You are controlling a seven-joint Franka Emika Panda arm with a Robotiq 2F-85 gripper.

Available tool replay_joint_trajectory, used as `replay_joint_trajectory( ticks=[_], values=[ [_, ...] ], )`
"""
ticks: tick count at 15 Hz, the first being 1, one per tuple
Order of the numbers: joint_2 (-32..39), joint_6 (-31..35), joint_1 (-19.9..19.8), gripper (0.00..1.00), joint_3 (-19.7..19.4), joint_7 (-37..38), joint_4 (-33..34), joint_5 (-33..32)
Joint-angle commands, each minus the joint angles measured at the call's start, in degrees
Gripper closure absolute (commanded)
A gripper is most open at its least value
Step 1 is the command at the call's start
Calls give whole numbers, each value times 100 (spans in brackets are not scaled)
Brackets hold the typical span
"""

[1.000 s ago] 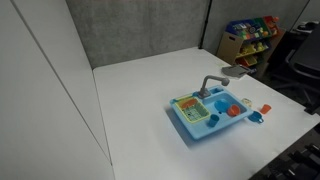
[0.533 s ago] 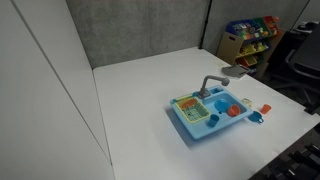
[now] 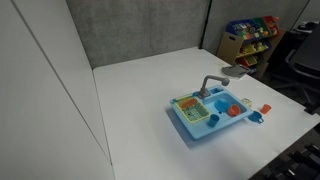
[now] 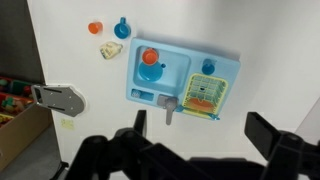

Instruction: Remove the blue cup on the sink and put it in the drying rack

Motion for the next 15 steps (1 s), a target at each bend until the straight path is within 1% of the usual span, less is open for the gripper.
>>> replay_joint_trajectory(
  ticks=[1,5,9,13,15],
  values=[
    [800,-125,79,0,62,247,545,-26],
    [1460,148,149,0,85,427,547,-9],
    [1976,508,230,0,54,674,450,63],
    [2494,677,270,0,25,822,451,81],
    [2729,605,263,0,25,915,508,52]
  ],
)
